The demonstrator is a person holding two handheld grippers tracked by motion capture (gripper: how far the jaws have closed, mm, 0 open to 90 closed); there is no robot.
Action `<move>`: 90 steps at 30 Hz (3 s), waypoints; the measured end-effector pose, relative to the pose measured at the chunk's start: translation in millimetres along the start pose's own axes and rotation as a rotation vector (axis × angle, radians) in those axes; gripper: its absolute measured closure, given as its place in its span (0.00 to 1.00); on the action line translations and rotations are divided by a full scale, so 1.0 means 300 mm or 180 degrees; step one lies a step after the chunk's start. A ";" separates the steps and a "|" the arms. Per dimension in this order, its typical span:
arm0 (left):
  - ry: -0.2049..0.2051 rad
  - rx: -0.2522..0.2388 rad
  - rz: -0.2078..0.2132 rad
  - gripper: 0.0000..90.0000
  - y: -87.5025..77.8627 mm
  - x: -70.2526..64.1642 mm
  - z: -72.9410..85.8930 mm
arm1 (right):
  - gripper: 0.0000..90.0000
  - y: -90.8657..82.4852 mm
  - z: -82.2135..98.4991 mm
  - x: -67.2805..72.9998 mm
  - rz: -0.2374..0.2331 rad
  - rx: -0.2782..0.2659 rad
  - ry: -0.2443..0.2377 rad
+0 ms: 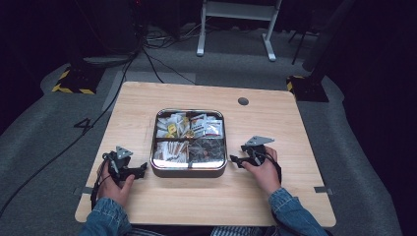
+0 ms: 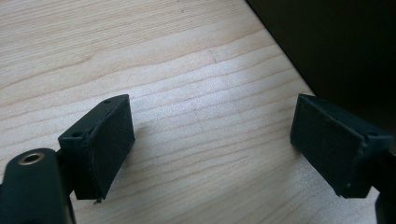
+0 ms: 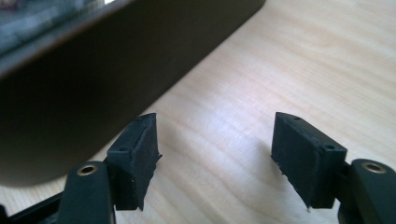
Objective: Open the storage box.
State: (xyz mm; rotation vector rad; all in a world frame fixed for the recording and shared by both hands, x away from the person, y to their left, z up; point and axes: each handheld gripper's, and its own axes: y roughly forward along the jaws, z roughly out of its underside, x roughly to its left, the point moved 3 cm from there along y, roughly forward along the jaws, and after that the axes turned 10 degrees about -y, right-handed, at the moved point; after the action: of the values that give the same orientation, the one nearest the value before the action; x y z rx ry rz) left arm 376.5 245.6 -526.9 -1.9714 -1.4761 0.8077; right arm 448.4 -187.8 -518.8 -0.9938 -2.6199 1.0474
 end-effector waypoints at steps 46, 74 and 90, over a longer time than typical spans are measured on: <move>0.0063 0.0010 0.0086 0.15 0.012 0.013 -0.014 | 0.40 0.118 -0.483 0.189 -0.0682 -0.0287 -0.0291; 0.0089 0.0024 0.0102 0.14 0.014 0.014 -0.018 | 0.64 0.238 -0.502 0.221 -0.0667 -0.0069 -0.0441; 0.0089 0.0024 0.0104 0.14 0.014 0.014 -0.018 | 0.65 0.224 -0.516 0.226 -0.0586 -0.0127 -0.0496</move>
State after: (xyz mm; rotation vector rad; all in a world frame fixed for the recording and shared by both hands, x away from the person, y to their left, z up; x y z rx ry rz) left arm 384.0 248.3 -527.0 -1.9979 -1.4263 0.7954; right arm 487.7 -22.2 -454.4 -0.6868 -2.8020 1.0717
